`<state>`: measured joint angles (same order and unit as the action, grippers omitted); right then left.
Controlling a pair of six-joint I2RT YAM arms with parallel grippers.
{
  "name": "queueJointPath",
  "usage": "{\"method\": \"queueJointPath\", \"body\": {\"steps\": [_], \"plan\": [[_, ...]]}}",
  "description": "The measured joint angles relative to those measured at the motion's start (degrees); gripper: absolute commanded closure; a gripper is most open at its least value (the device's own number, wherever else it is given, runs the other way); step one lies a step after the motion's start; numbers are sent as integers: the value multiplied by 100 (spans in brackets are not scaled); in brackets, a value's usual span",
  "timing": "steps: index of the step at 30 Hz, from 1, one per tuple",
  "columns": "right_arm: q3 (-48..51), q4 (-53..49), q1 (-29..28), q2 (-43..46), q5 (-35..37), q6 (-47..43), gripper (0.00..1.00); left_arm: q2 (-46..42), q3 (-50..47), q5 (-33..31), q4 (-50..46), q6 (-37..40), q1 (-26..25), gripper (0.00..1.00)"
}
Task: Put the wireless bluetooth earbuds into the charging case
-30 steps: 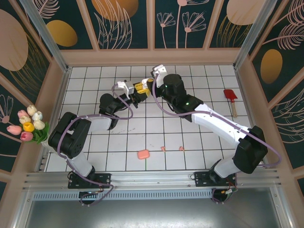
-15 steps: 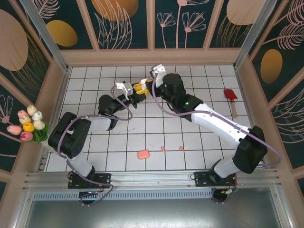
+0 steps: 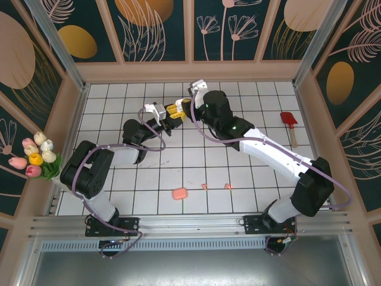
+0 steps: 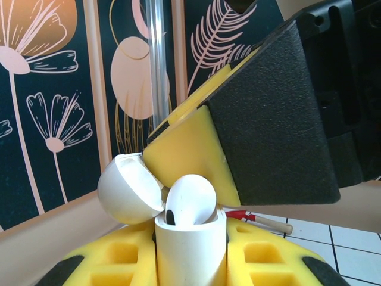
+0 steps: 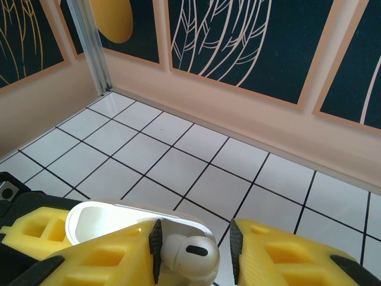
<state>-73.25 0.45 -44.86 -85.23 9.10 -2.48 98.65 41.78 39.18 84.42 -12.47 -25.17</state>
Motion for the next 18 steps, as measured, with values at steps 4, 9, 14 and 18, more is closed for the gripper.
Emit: {"method": "queueJointPath", "body": {"steps": [4,9,14,18], "plan": [[-39,-122,66,-22,-96,66,59,109,0,26,116,24,0,100],[-44,-195,142,-24,-267,238,57,166,0,66,195,26,0,100],[-52,-203,170,-24,-341,328,56,166,0,66,201,26,0,100],[-63,-219,195,-24,-411,409,56,166,0,63,225,26,0,100]]}}
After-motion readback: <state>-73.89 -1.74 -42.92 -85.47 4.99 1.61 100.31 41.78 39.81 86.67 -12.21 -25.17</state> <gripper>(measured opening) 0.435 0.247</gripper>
